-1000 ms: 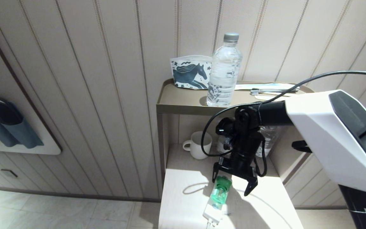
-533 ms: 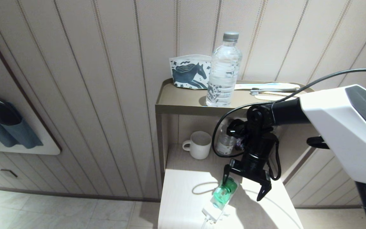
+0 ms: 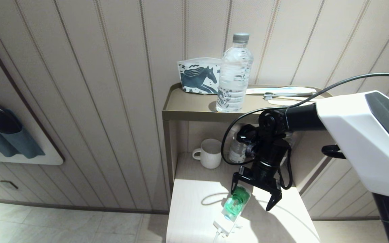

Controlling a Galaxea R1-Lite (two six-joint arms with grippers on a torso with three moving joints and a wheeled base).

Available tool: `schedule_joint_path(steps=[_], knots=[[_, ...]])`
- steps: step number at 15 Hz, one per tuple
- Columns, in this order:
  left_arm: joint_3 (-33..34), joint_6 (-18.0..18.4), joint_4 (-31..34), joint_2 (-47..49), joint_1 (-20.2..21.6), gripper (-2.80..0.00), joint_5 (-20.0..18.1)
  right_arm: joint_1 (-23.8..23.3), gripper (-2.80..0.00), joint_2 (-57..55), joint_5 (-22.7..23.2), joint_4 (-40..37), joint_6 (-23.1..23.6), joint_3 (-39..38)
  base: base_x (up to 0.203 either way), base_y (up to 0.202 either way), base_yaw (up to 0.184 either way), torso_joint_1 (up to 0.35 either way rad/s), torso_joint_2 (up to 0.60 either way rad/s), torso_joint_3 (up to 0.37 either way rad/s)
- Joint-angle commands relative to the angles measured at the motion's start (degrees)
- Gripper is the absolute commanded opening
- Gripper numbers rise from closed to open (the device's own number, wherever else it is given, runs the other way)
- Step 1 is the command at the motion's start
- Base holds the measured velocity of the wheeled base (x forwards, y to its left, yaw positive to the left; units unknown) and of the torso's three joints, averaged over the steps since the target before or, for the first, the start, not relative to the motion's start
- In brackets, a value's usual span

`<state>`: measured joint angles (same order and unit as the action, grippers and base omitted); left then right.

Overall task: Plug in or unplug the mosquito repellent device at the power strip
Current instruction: Hold the socket with your left hand and unplug it with your right hand

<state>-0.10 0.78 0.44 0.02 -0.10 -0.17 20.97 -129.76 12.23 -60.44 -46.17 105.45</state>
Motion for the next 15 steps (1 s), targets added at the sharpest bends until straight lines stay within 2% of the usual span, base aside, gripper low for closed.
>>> schedule_joint_path(steps=[1, 3, 4, 8, 12, 15], knots=[[0.01, 0.01, 0.0, -0.02, 0.01, -2.8, 0.0, 0.5, 0.0, 1.92, 0.08, -0.19, -0.24, 1.45, 0.0, 0.0, 0.0, 0.0, 0.0, 0.0], [0.01, 0.01, 0.0, -0.02, 0.01, -2.8, 0.0, 1.64, 0.0, 3.35, 0.0, -0.2, -0.24, 1.64, 0.0, 0.0, 0.0, 0.0, 0.0, 0.0], [0.01, 0.01, 0.0, -0.02, 0.01, -2.8, 0.0, 2.53, -2.8, 4.07, -0.07, -0.2, -0.25, 1.63, 0.0, 0.0, 0.0, 0.0, 0.0, 0.0], [0.01, 0.01, 0.0, -0.02, 0.01, -2.8, 0.0, 3.31, -2.8, 4.3, -0.01, -0.2, -0.59, 0.4, 0.0, 0.0, 0.0, 0.0, 0.0, 0.0], [0.01, 0.01, 0.0, -0.02, 0.01, -2.8, 0.0, 3.09, -2.8, 6.82, -0.08, 0.07, -0.5, -4.53, 0.0, 0.0, 0.0, 0.0, 0.0, 0.0], [0.01, 0.01, 0.0, -0.02, 0.01, -2.8, 0.0, 3.54, -2.8, 6.81, -0.05, 0.32, -0.13, -3.52, 0.0, 0.0, 0.0, 0.0, 0.0, 0.0]])
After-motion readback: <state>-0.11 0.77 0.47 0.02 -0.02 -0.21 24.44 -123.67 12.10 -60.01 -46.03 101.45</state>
